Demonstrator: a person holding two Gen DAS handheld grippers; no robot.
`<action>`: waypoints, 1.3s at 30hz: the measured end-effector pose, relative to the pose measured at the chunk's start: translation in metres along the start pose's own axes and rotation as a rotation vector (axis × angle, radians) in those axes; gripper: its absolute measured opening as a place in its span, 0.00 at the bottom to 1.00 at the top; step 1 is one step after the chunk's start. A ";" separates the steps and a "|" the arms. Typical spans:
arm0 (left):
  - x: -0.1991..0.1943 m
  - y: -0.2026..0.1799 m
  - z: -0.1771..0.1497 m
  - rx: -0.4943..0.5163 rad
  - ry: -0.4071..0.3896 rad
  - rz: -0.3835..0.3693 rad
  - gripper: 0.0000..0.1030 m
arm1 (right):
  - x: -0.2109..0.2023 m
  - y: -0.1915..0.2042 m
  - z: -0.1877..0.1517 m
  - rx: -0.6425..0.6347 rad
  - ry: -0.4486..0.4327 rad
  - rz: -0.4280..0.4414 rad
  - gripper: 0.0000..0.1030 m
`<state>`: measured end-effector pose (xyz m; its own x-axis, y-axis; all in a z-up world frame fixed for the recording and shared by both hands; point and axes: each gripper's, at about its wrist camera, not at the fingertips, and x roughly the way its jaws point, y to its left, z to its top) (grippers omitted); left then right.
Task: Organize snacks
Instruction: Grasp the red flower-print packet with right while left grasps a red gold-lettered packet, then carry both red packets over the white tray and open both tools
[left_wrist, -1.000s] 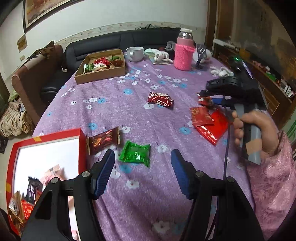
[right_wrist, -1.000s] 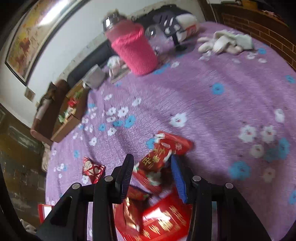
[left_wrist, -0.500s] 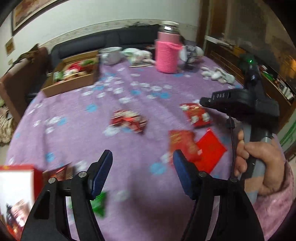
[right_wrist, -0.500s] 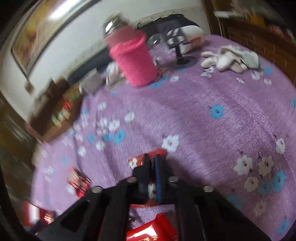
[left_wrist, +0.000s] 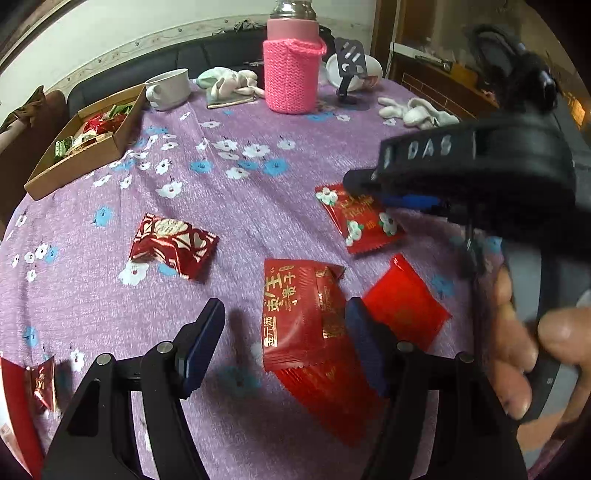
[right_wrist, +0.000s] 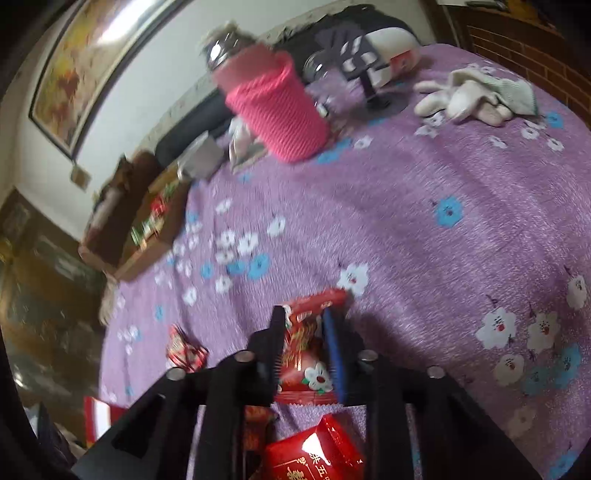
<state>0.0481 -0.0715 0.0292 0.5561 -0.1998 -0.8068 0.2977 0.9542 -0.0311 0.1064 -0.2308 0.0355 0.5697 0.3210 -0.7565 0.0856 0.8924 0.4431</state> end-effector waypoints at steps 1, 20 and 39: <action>0.001 0.000 -0.001 0.004 -0.003 -0.005 0.65 | 0.002 0.003 -0.001 -0.012 0.003 -0.015 0.31; -0.009 0.028 -0.004 -0.033 -0.045 -0.030 0.27 | 0.010 0.022 -0.010 -0.161 -0.002 -0.121 0.19; -0.069 0.060 -0.037 -0.062 -0.143 0.077 0.27 | 0.014 0.038 -0.014 -0.159 0.052 0.020 0.29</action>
<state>-0.0007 0.0081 0.0615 0.6814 -0.1509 -0.7162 0.2042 0.9789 -0.0120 0.1061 -0.1875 0.0349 0.5269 0.3511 -0.7740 -0.0583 0.9235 0.3792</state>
